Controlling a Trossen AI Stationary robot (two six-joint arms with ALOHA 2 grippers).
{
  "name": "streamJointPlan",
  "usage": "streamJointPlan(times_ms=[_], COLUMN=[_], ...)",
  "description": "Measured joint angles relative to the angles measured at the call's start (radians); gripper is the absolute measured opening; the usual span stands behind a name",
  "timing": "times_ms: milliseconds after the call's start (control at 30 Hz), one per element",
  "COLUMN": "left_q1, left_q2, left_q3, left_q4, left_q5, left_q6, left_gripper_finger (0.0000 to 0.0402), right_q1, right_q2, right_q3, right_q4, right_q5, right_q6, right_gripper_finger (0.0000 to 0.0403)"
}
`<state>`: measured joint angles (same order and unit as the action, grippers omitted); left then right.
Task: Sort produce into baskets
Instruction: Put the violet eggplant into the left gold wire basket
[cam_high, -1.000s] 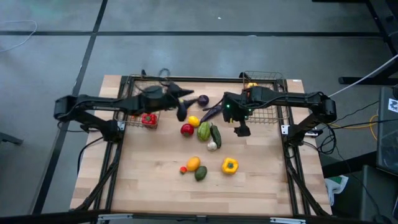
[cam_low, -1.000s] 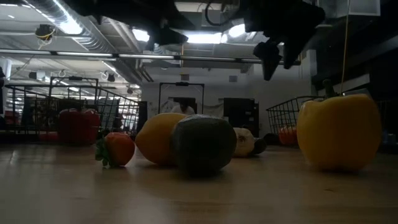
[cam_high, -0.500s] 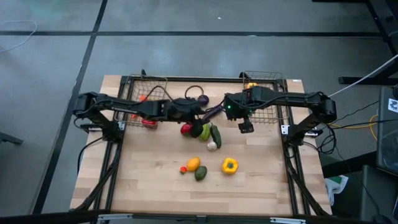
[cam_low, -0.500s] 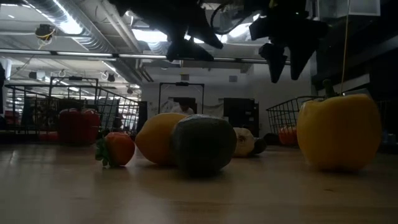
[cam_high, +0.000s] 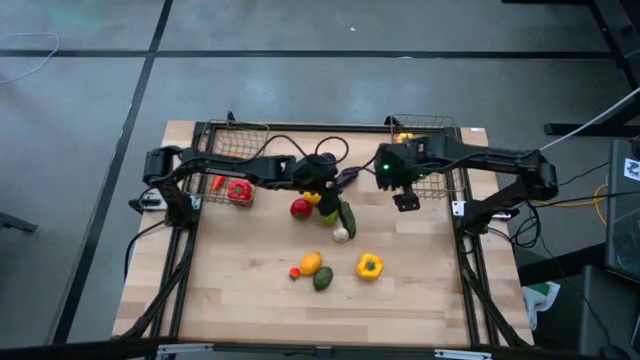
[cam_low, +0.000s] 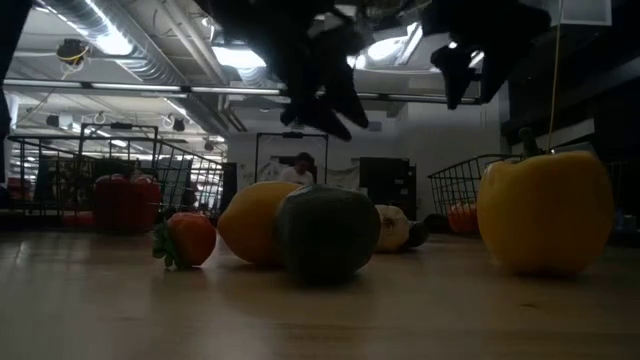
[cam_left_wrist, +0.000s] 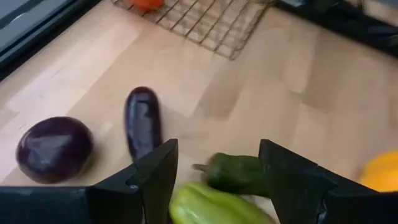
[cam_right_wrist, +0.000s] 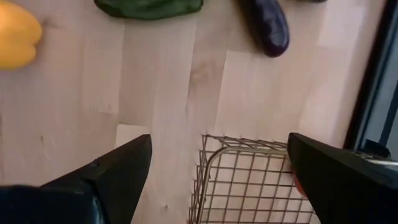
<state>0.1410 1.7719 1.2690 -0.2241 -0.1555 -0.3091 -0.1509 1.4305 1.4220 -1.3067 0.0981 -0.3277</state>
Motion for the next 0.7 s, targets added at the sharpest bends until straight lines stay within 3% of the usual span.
streamJointPlan(times_ms=[367, 700], left_q1=[0.088, 0.105], left_q2=[0.165, 0.256], left_q3=[0.033, 0.034], left_q4=[0.006, 0.059], left_q5=[0.017, 0.063], left_q6=[0.028, 0.026], left_gripper_finger=[0.0221, 0.0221], right_q1=[0.000, 0.000], right_q2=[-0.140, -0.159], right_q3=[0.000, 0.000], right_q4=[0.007, 0.024], right_q5=[0.000, 0.006], right_q6=[0.040, 0.040], right_gripper_finger=[0.0372, 0.0372])
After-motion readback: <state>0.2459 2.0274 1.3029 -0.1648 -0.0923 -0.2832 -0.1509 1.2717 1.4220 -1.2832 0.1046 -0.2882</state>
